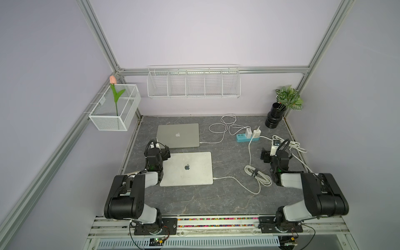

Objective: Unplug the laptop charger
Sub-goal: Remove the charging cable from the laptop.

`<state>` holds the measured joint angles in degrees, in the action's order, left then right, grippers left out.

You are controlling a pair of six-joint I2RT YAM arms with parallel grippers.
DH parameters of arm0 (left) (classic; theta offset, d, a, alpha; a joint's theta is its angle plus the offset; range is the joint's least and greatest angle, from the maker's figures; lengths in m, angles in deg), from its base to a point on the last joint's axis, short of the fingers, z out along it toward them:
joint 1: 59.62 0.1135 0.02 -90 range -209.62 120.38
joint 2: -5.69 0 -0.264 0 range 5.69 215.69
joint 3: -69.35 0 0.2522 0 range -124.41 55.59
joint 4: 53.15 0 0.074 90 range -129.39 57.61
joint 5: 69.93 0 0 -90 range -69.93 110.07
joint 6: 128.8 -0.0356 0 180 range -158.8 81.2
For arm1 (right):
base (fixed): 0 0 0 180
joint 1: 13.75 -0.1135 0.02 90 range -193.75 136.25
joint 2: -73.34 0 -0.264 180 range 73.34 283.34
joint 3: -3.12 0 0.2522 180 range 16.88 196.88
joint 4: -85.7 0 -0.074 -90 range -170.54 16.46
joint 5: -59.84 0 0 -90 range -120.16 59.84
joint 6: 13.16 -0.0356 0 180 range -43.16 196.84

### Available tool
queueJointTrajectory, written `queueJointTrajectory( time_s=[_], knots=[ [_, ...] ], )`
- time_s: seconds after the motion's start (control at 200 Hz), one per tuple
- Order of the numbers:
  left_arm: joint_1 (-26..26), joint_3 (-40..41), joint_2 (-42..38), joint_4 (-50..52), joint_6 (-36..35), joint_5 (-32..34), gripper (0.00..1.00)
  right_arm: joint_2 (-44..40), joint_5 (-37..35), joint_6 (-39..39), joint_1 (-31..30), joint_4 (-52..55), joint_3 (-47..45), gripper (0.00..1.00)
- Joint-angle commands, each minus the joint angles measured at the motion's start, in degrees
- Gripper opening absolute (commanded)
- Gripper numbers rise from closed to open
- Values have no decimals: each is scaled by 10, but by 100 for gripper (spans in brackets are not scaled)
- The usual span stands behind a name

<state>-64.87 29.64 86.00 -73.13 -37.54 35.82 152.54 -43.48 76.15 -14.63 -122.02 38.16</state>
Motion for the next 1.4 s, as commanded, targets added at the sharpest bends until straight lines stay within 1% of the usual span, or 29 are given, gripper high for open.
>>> queueJointTrajectory(
  time_s=[0.0, 0.06, 0.11, 0.17, 0.21, 0.29, 0.34, 0.375, 0.42, 0.535, 0.59, 0.66, 0.72, 0.77, 0.895, 0.955, 0.975, 1.01, 1.07, 1.125, 1.23, 1.285, 1.325, 1.345, 1.395],
  knots=[
    [-33, -76, -99, 146, 51, 85, 93, -129, -58, -47, -4, 172, 56, 91],
    [-46, -94, -132, 168, 94, 62, 92, -181, -55, -71, -3, 235, 72, 93],
    [-65, -121, -140, 204, 133, 50, 92, -215, -18, -73, -5, 283, 88, 94],
    [-89, -175, -130, 295, 181, 20, 88, -248, 9, -68, -15, 349, 113, 97],
    [-112, -215, -111, 362, 201, 4, 88, -271, 29, -61, -28, 381, 124, 100],
    [-155, -282, -66, 493, 235, -13, 89, -321, 65, -42, -75, 408, 125, 97],
    [-176, -311, -43, 564, 257, -12, 89, -347, 97, -27, -113, 413, 121, 97],
    [-186, -323, -33, 599, 276, -15, 89, -358, 112, -16, -146, 417, 123, 97],
    [-193, -321, -30, 616, 288, -36, 89, -360, 127, 2, -184, 433, 132, 97],
    [-199, -296, -34, 630, 307, -81, 88, -307, 129, 50, -287, 488, 169, 96],
    [-202, -286, -35, 638, 307, -99, 88, -279, 119, 71, -334, 481, 166, 96],
    [-206, -276, -35, 647, 300, -111, 88, -252, 146, 94, -371, 463, 156, 97],
    [-206, -270, -33, 655, 293, -121, 88, -216, 185, 120, -385, 458, 156, 100],
    [-208, -268, -27, 657, 285, -133, 88, -167, 223, 140, -386, 487, 181, 100],
    [-225, -275, 0, 672, 276, -140, 87, -35, 332, 204, -387, 589, 271, 92],
    [-235, -277, 9, 672, 274, -140, 87, 8, 354, 228, -388, 606, 287, 91],
    [-239, -277, 11, 669, 275, -139, 87, 20, 357, 236, -389, 608, 306, 91],
    [-244, -278, 13, 666, 275, -136, 87, 34, 357, 253, -391, 611, 313, 91],
    [-250, -276, 18, 661, 271, -133, 87, 53, 326, 276, -395, 596, 313, 91],
    [-251, -273, 23, 654, 269, -135, 88, 68, 314, 301, -395, 585, 312, 91],
    [-252, -272, 33, 654, 262, -147, 88, 116, 277, 339, -401, 620, 334, 91],
    [-257, -271, 36, 653, 262, -154, 88, 146, 265, 355, -404, 654, 351, 85],
    [-264, -273, 40, 654, 261, -156, 87, 161, 254, 363, -405, 658, 351, 84],
    [-270, -275, 41, 655, 260, -155, 87, 168, 246, 367, -407, 659, 352, 82],
    [-282, -278, 48, 657, 261, -149, 86, 179, 234, 377, -412, 664, 357, 82]
  ],
)
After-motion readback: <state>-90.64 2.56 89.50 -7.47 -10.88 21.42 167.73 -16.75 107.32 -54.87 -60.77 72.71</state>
